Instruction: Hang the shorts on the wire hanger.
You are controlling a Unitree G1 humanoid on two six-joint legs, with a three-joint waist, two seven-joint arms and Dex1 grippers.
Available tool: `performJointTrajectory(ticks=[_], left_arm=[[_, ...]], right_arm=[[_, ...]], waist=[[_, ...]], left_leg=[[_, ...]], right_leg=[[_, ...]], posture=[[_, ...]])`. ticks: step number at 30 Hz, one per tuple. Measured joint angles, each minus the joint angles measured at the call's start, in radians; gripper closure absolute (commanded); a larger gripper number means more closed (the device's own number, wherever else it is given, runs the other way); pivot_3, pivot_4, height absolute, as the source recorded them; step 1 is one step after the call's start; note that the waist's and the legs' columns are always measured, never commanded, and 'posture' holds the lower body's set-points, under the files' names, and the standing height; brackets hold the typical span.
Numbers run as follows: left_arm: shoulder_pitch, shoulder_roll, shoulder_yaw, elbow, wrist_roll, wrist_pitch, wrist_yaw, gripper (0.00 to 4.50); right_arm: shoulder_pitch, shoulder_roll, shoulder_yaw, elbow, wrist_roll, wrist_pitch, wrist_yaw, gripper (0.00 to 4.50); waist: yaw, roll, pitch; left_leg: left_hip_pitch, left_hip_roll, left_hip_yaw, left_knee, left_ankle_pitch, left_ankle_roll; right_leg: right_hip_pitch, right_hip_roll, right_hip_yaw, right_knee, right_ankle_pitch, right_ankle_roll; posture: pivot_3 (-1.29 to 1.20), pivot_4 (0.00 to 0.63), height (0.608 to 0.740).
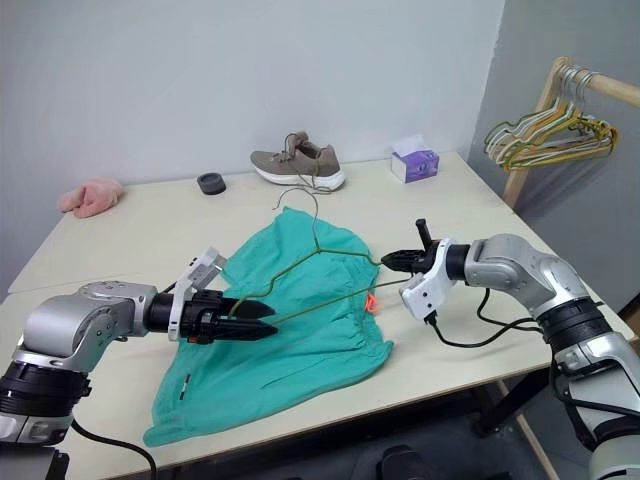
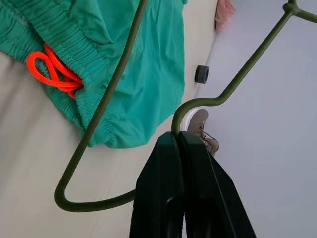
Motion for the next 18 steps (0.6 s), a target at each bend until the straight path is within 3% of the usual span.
performJointTrajectory(ticks=[6, 14, 18], left_arm=[[0.027, 0.014, -0.029, -0.01, 0.036, -0.049, -0.003, 4.38], [0.037, 0.017, -0.031, -0.011, 0.047, -0.057, 0.001, 4.47], [0.042, 0.016, -0.031, -0.014, 0.053, -0.061, 0.005, 4.5]], right_arm=[[0.0, 0.011, 0.0, -0.001, 0.019, 0.005, 0.014, 4.5], [0.041, 0.015, -0.002, -0.051, 0.107, 0.081, 0.096, 4.5], [0.075, 0.017, -0.01, -0.117, 0.196, 0.129, 0.149, 3.48]], waist=[[0.0, 0.0, 0.0], [0.0, 0.0, 0.0], [0.001, 0.0, 0.0]], left_leg=[[0.0, 0.0, 0.0, 0.0, 0.0, 0.0], [0.0, 0.0, 0.0, 0.0, 0.0, 0.0], [0.0, 0.0, -0.001, 0.0, 0.0, 0.0]], right_leg=[[0.0, 0.0, 0.0, 0.0, 0.0, 0.0], [0.0, 0.0, 0.0, 0.0, 0.0, 0.0], [0.0, 0.0, 0.0, 0.0, 0.0, 0.0]], posture=[[-0.21, 0.0, 0.74], [-0.21, 0.0, 0.74], [-0.2, 0.0, 0.74]])
